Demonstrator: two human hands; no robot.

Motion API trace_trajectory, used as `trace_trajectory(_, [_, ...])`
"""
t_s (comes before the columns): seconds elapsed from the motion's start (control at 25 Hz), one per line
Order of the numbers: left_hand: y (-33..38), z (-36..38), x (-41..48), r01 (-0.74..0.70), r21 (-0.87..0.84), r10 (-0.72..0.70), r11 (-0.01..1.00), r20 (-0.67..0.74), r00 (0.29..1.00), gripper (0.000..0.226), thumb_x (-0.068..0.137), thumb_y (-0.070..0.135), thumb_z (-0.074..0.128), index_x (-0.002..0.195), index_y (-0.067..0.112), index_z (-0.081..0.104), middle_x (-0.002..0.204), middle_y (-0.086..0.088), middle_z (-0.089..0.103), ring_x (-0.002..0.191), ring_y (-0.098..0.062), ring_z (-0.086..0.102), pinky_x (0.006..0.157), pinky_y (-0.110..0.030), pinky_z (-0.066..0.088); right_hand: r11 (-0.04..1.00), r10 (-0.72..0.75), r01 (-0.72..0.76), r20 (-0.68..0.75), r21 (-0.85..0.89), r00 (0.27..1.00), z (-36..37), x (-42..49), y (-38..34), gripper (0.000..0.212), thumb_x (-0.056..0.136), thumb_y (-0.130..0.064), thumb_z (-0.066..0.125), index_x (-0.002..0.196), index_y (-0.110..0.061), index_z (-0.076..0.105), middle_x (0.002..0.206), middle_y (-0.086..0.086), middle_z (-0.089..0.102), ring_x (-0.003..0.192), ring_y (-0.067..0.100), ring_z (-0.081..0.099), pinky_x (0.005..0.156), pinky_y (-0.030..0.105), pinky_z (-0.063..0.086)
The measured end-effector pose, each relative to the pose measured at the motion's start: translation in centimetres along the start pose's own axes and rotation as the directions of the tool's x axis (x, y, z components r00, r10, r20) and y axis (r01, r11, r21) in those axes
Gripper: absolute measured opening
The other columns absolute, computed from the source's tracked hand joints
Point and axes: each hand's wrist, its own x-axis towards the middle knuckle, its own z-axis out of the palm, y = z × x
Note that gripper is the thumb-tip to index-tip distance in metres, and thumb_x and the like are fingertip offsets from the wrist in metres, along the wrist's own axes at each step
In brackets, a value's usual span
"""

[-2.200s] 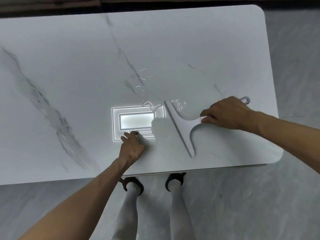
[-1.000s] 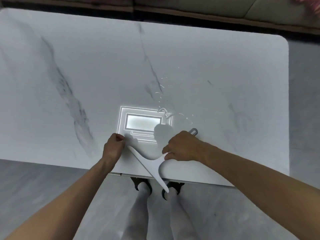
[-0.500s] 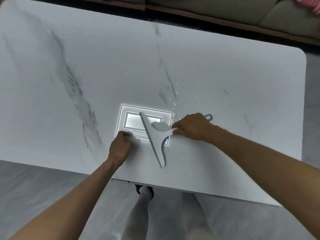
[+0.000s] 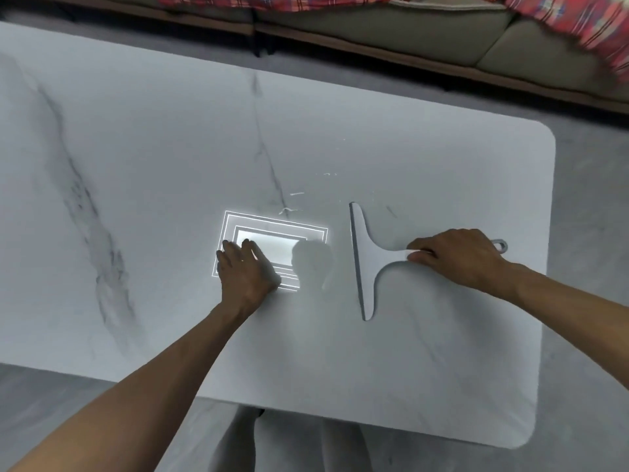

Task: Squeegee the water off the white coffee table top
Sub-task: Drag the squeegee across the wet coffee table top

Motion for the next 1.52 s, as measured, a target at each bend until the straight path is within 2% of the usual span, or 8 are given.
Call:
trace_trajectory(0.24, [0.3, 1.2, 5.3, 0.094, 0.202, -0.107, 0.975, 0.054, 0.993, 0.137, 0.056, 0.048, 0.087, 0.152, 0.003, 0.000, 0.152, -0.039, 0.000, 0.137, -0.064, 0.005, 0.116, -0.060, 0.014, 0.962, 0.061, -0.035, -0.090, 0.270, 0.994, -6.9, 7.2, -0.7, 0.035, 0.093, -0.057, 0.038, 0.124, -0.049, 0.051, 0.106, -0.012, 0.068, 0.103, 0.021, 0.060, 0.075, 0.030, 0.036])
trace_trajectory(0.36, [-1.2, 1.9, 7.1, 0.121, 0.187, -0.140, 0.975, 0.091, 0.986, 0.154, 0.047, 0.060, 0.088, 0.152, 0.005, -0.010, 0.152, -0.040, -0.010, 0.137, -0.065, -0.003, 0.115, -0.063, 0.009, 0.887, 0.075, -0.029, -0.082, 0.461, 0.994, -10.3, 15.3, -4.4, 0.026, 0.093, -0.039, 0.045, 0.115, -0.034, 0.058, 0.091, -0.005, 0.062, 0.088, 0.025, 0.056, 0.071, 0.031, 0.041])
trace_trajectory(0.48, [-2.4, 2.4, 7.8, 0.092, 0.190, -0.112, 0.977, 0.098, 0.989, 0.156, 0.046, 0.066, 0.084, 0.151, 0.004, -0.013, 0.151, -0.042, -0.012, 0.137, -0.066, -0.003, 0.114, -0.063, 0.011, 0.839, 0.130, -0.058, -0.096, 0.541, 0.987, -11.9, 22.4, -8.6, 0.020, 0.092, -0.026, 0.036, 0.104, -0.024, 0.051, 0.097, 0.006, 0.058, 0.080, 0.028, 0.049, 0.062, 0.030, 0.038])
trace_trajectory(0.68, [-2.3, 2.2, 7.7, 0.056, 0.233, -0.073, 0.971, 0.064, 0.995, 0.154, 0.045, 0.071, 0.081, 0.152, 0.002, -0.005, 0.151, -0.044, -0.003, 0.136, -0.067, 0.007, 0.113, -0.063, 0.019, 0.899, 0.113, -0.046, -0.128, 0.436, 0.985, -10.0, 25.6, -13.2, 0.045, 0.095, -0.019, 0.032, 0.140, -0.024, 0.037, 0.123, 0.015, 0.059, 0.105, 0.040, 0.052, 0.080, 0.038, 0.042])
trace_trajectory(0.96, [-2.2, 1.9, 7.5, 0.049, 0.261, -0.065, 0.964, 0.054, 0.996, 0.154, 0.044, 0.073, 0.080, 0.152, 0.002, -0.004, 0.150, -0.045, -0.001, 0.135, -0.067, 0.009, 0.112, -0.063, 0.022, 0.978, -0.119, 0.129, -0.066, 0.162, 0.991, -4.1, 13.6, -7.6, 0.049, 0.099, -0.025, 0.036, 0.147, -0.034, 0.029, 0.098, 0.013, 0.066, 0.092, 0.037, 0.060, 0.075, 0.038, 0.046])
trace_trajectory(1.2, [-2.0, 1.5, 7.0, 0.029, 0.284, -0.039, 0.958, 0.031, 0.999, 0.153, 0.044, 0.074, 0.079, 0.152, 0.000, 0.000, 0.150, -0.046, 0.004, 0.134, -0.067, 0.015, 0.110, -0.061, 0.026, 0.996, -0.071, 0.076, 0.112, -0.044, 0.991, -5.5, 6.2, -1.7, 0.050, 0.099, -0.033, 0.032, 0.148, -0.042, 0.023, 0.101, 0.000, 0.065, 0.093, 0.025, 0.061, 0.074, 0.032, 0.044])
trace_trajectory(1.4, [-2.0, 1.6, 7.1, 0.028, 0.294, -0.038, 0.955, 0.030, 0.999, 0.152, 0.045, 0.074, 0.079, 0.152, 0.000, 0.001, 0.149, -0.046, 0.006, 0.134, -0.067, 0.016, 0.111, -0.061, 0.026, 0.987, -0.019, 0.050, -0.196, 0.156, 0.980, -10.7, 15.6, -3.0, 0.045, 0.098, -0.026, 0.040, 0.142, -0.031, 0.040, 0.130, 0.011, 0.061, 0.112, 0.038, 0.057, 0.092, 0.040, 0.045])
trace_trajectory(1.52, [-1.9, 1.6, 7.3, 0.042, 0.301, -0.057, 0.953, 0.040, 0.998, 0.152, 0.045, 0.074, 0.079, 0.152, 0.001, -0.001, 0.150, -0.045, 0.005, 0.134, -0.067, 0.015, 0.112, -0.060, 0.025, 0.948, 0.084, -0.011, -0.216, 0.318, 0.973, -12.8, 22.5, -4.6, 0.036, 0.094, -0.020, 0.036, 0.128, -0.023, 0.049, 0.119, 0.014, 0.063, 0.107, 0.039, 0.056, 0.087, 0.037, 0.043])
